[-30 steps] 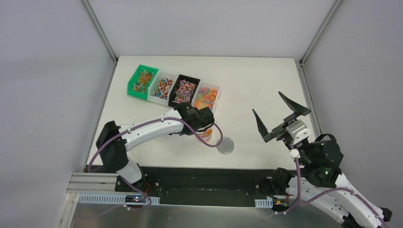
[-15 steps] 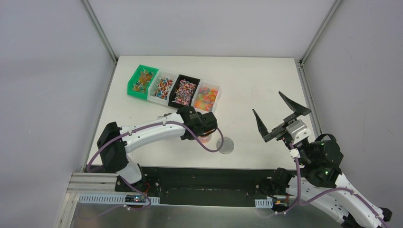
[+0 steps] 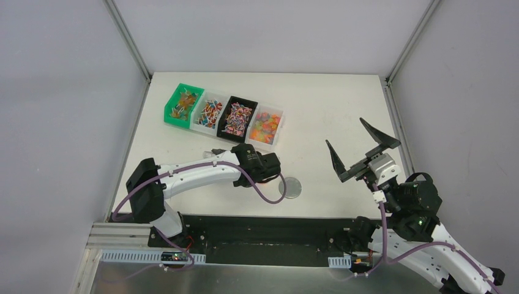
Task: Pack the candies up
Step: Place the fake candies in the packing bottle, then place the spatula at the center of the board.
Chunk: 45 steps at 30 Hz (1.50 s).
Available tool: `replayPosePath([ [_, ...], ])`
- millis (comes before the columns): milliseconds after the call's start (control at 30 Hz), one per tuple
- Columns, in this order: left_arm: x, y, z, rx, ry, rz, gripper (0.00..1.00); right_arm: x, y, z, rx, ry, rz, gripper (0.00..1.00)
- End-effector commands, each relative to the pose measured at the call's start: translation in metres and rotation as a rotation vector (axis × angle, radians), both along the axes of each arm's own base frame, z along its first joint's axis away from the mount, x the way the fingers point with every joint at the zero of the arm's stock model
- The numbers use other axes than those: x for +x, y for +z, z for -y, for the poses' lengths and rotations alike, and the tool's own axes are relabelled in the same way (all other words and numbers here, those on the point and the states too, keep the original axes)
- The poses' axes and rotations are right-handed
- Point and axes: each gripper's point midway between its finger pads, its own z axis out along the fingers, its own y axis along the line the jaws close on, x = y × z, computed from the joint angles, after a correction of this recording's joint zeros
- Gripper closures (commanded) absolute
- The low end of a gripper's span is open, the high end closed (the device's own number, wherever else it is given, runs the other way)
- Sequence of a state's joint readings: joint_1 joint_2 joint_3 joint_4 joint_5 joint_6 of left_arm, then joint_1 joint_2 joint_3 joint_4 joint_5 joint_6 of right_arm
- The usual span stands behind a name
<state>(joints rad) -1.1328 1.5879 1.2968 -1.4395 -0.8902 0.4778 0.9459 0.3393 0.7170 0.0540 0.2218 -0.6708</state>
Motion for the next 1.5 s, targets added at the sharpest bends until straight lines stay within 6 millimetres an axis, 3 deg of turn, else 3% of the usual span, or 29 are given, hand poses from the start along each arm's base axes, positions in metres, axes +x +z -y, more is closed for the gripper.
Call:
replayPosePath([
  [0, 0.002, 0.007, 0.0, 0.007, -0.006, 0.06, 1.0, 0.0, 0.01, 0.003, 0.042, -0.004, 0.007, 0.0],
  [300, 0.002, 0.009, 0.004, -0.029, -0.005, 0.071, 1.0, -0.002, 0.012, 0.003, 0.049, 0.004, 0.008, 0.0],
  [567, 0.015, 0.023, 0.033, -0.36, 0.088, 0.116, 1.0, -0.002, 0.011, 0.003, 0.063, 0.012, -0.001, 0.01],
  [800, 0.06, 0.016, -0.005, -0.659, 0.315, 0.212, 1.0, -0.004, 0.013, 0.003, 0.082, 0.022, -0.007, 0.0],
  [1000, 0.093, 0.047, -0.033, -1.064, 0.49, 0.47, 1.0, -0.003, 0.009, 0.002, 0.088, 0.027, -0.019, 0.0],
  [1100, 0.105, 0.057, -0.053, -1.174, 0.628, 0.66, 1.0, -0.001, 0.007, 0.0, 0.08, 0.023, -0.026, 0.0],
  [1333, 0.118, 0.024, -0.082, -1.299, 0.98, 0.694, 1.0, -0.001, 0.007, -0.007, 0.084, 0.048, -0.031, 0.0],
  [1400, 0.122, 0.015, -0.094, -1.405, 1.115, 0.716, 1.0, -0.001, 0.006, -0.007, 0.083, 0.048, -0.035, 0.0],
  [1467, 0.124, 0.009, -0.12, -1.46, 1.275, 0.809, 1.0, -0.001, 0.006, -0.007, 0.086, 0.05, -0.035, 0.0],
])
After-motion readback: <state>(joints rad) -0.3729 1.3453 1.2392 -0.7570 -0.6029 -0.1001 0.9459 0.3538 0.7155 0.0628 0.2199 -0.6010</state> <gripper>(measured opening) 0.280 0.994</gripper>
